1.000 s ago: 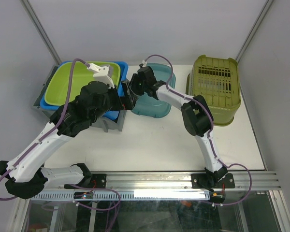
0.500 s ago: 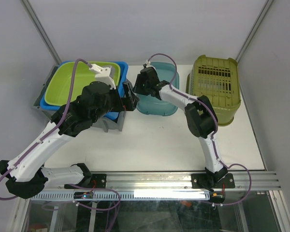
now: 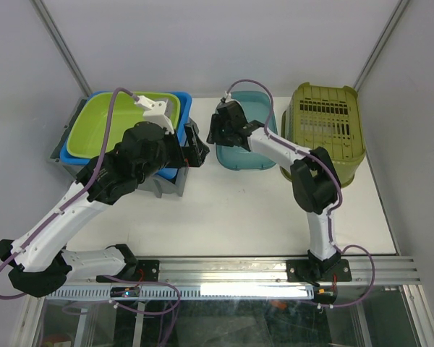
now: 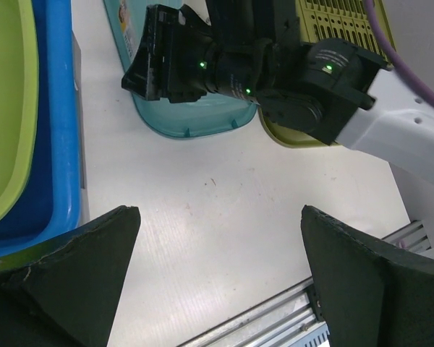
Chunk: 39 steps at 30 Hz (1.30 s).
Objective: Turn the large container upside down
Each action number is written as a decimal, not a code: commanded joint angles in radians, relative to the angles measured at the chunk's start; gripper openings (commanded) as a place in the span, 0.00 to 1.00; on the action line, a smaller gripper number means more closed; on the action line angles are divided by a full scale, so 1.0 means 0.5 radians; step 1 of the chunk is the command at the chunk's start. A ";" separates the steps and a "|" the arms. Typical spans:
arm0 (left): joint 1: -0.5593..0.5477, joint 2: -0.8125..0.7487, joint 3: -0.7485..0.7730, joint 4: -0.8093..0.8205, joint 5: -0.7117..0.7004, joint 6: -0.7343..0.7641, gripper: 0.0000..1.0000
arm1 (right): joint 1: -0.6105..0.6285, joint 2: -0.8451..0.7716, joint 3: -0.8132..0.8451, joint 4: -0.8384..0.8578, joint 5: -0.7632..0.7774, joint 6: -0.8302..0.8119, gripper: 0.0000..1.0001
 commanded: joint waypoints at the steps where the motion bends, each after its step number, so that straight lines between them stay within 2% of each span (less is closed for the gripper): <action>1: 0.020 0.009 0.128 0.011 0.013 0.075 0.99 | 0.039 -0.347 -0.143 0.073 -0.047 -0.049 0.51; 5: 0.019 0.085 0.308 -0.091 -0.077 0.136 0.99 | 0.037 -0.585 -0.331 0.081 0.057 -0.091 0.66; 8: 0.024 0.180 0.496 -0.235 -0.250 0.166 0.99 | 0.016 -0.762 -0.425 0.042 0.169 -0.125 0.72; 10: 0.063 0.283 0.648 -0.346 -0.322 0.196 0.99 | -0.016 -0.876 -0.510 0.032 0.203 -0.128 0.73; 13: 0.189 0.474 0.843 -0.414 -0.263 0.275 0.99 | -0.078 -1.046 -0.632 0.029 0.220 -0.117 0.74; 16: 0.447 0.658 0.947 -0.459 -0.140 0.328 0.99 | -0.141 -1.212 -0.754 0.029 0.214 -0.092 0.75; 19: 0.738 0.822 0.963 -0.421 0.034 0.370 0.97 | -0.178 -1.369 -0.870 0.024 0.228 -0.084 0.75; 23: 0.905 0.961 0.935 -0.330 0.154 0.412 0.88 | -0.207 -1.561 -0.979 -0.014 0.288 -0.102 0.76; 25: 0.956 0.988 0.927 -0.237 0.275 0.431 0.83 | -0.217 -1.629 -1.034 -0.015 0.312 -0.106 0.77; 29: 0.994 1.102 0.986 -0.160 0.413 0.457 0.81 | -0.228 -1.713 -1.100 -0.039 0.345 -0.116 0.77; 33: 1.008 1.265 1.088 -0.179 0.360 0.467 0.81 | -0.235 -1.772 -1.164 -0.052 0.361 -0.118 0.77; 39: 1.072 1.442 1.149 -0.154 0.356 0.476 0.73 | -0.238 -1.817 -1.210 -0.052 0.314 -0.111 0.78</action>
